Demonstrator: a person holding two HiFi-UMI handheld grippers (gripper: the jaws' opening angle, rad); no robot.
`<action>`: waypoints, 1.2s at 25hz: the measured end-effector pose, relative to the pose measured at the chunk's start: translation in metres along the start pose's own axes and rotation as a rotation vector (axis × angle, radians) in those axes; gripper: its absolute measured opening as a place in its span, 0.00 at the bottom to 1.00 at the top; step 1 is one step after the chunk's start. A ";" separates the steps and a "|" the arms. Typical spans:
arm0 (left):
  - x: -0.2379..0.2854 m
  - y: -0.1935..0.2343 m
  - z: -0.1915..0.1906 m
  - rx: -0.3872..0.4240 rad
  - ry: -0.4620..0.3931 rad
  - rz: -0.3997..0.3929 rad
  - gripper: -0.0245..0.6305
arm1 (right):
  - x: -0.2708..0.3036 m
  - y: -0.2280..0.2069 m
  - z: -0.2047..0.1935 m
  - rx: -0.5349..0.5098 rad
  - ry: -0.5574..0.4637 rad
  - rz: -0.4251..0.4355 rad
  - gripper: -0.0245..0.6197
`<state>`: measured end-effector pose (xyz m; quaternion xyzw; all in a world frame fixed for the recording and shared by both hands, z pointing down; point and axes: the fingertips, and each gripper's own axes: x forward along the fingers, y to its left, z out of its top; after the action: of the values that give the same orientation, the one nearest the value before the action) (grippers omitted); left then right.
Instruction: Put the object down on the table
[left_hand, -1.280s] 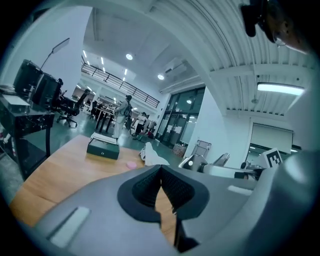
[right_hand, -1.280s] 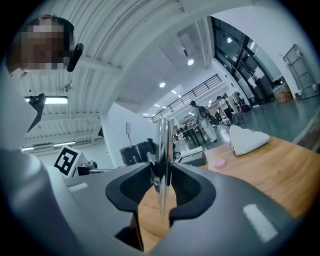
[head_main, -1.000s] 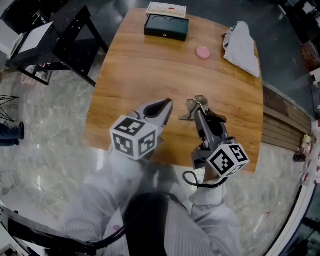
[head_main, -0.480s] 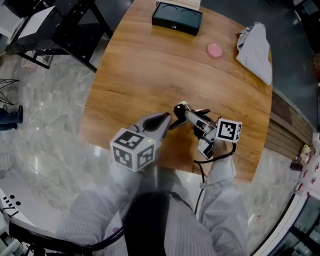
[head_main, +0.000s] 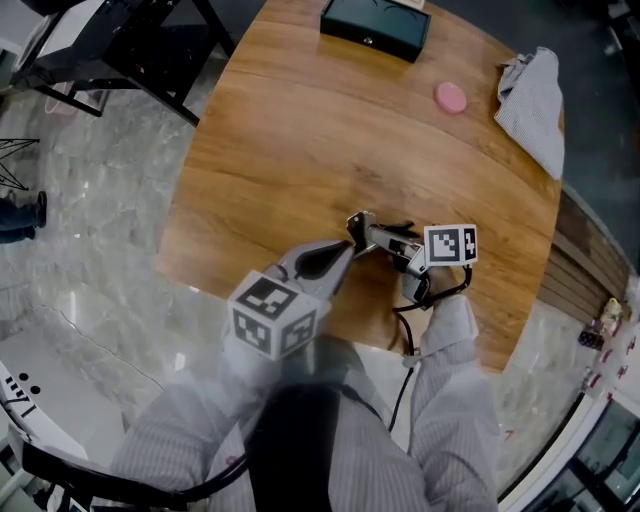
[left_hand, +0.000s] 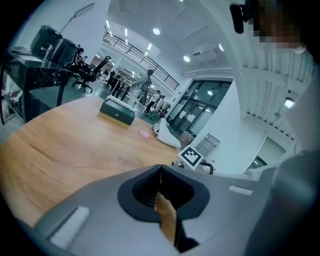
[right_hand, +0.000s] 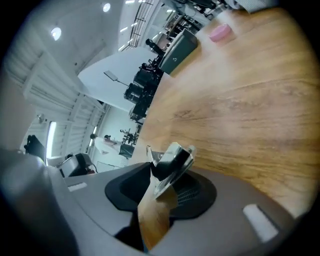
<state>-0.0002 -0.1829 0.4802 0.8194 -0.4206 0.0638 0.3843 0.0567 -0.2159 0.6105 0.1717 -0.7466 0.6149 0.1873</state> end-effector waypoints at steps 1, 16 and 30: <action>0.001 0.000 0.000 0.001 -0.001 -0.002 0.04 | 0.000 -0.001 0.001 -0.032 0.003 -0.024 0.26; 0.001 -0.003 0.003 0.006 -0.001 -0.016 0.04 | -0.016 -0.025 0.005 -0.137 0.030 -0.348 0.43; -0.003 -0.015 0.013 0.026 -0.024 -0.035 0.04 | -0.043 -0.036 -0.043 0.029 0.065 -0.266 0.40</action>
<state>0.0061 -0.1841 0.4614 0.8321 -0.4100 0.0529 0.3698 0.1146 -0.1794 0.6275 0.2518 -0.7019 0.6004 0.2889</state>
